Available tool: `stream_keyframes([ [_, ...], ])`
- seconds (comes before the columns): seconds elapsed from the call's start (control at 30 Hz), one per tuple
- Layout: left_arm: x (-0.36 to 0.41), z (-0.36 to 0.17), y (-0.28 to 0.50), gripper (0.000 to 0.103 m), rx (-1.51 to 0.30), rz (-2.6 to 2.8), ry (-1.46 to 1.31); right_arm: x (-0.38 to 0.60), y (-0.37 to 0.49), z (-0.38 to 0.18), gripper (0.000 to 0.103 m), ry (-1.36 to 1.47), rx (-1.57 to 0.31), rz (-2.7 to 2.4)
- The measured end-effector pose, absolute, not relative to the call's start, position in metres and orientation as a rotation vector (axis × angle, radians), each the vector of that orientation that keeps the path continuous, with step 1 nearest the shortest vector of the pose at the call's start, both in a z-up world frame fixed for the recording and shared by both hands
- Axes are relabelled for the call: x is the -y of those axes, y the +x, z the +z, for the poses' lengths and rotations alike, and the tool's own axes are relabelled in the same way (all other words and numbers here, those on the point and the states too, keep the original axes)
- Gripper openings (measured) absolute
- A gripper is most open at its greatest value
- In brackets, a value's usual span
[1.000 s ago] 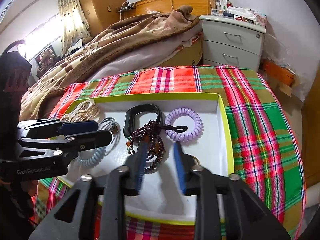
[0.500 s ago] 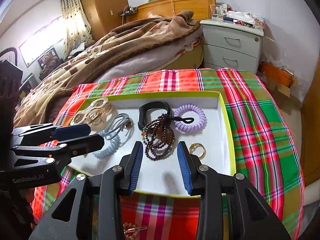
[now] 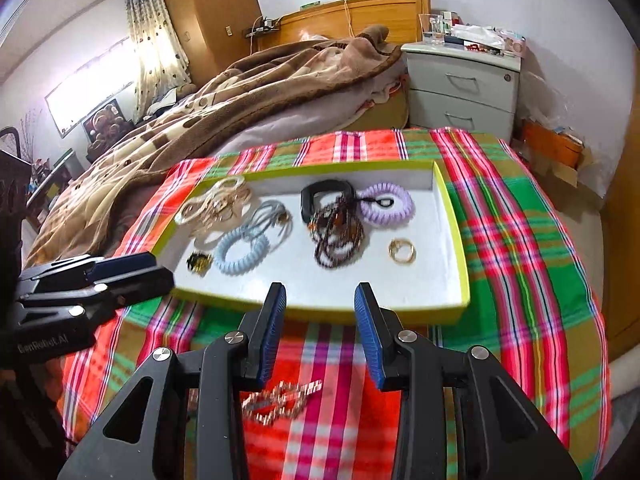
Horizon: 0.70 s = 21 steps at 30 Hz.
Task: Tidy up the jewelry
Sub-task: 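Grasp the gold pendant with the right tool and lift it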
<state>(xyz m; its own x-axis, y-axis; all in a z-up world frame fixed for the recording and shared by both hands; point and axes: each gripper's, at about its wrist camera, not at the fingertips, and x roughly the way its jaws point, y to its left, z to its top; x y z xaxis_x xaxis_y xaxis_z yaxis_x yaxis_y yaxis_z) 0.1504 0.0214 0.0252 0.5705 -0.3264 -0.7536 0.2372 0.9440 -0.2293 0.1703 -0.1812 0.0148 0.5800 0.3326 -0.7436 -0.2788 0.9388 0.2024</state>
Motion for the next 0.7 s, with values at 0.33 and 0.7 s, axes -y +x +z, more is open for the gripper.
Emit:
stream_keyframes([
  [0.33,-0.054,0.009,0.11,0.045,-0.916,-0.284,-0.18,0.177,0.139,-0.007,0.038,0.064,-0.957,0.346],
  [0.7,-0.072,-0.003,0.087,0.045,-0.929,-0.273,-0.206,0.144,0.129,-0.019,0.05,0.058,-0.984,0.347],
])
